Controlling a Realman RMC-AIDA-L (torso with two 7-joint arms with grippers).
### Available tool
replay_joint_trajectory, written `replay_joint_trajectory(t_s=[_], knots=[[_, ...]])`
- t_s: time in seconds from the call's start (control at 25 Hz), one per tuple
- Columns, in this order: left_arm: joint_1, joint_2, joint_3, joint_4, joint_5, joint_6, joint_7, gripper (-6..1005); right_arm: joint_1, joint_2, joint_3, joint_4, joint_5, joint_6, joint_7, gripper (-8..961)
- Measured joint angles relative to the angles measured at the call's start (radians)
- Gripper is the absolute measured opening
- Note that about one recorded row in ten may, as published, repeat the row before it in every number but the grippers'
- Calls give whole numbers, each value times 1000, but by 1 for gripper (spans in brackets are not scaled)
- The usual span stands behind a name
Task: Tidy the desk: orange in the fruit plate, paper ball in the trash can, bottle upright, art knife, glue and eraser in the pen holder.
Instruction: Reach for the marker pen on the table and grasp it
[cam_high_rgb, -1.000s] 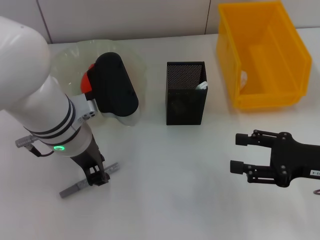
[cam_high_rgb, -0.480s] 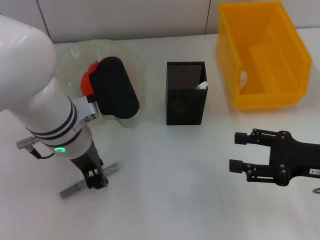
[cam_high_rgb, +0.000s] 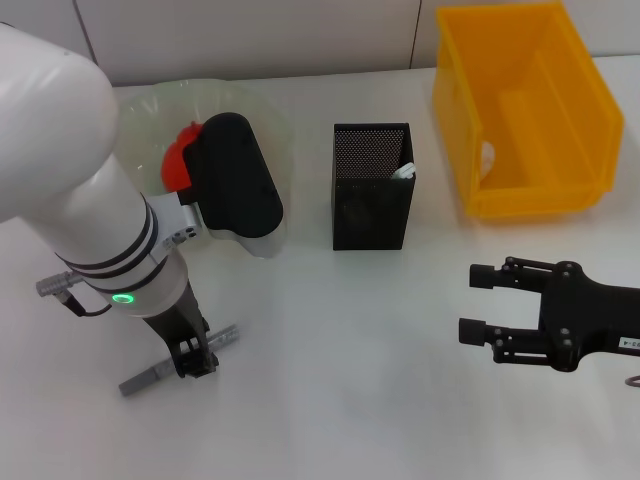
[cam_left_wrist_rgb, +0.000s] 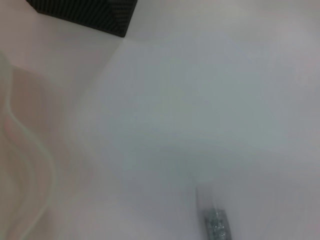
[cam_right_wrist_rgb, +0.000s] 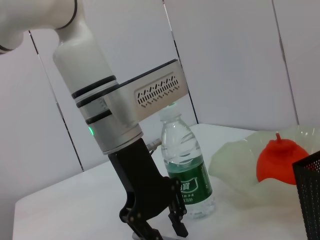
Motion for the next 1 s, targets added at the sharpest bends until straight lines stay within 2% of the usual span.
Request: replay_joint_trajectory(t_s=[1.0], knots=[[-15, 0, 18, -14, -26, 2, 0, 237, 2, 0, 0, 0, 3, 0, 0, 752]])
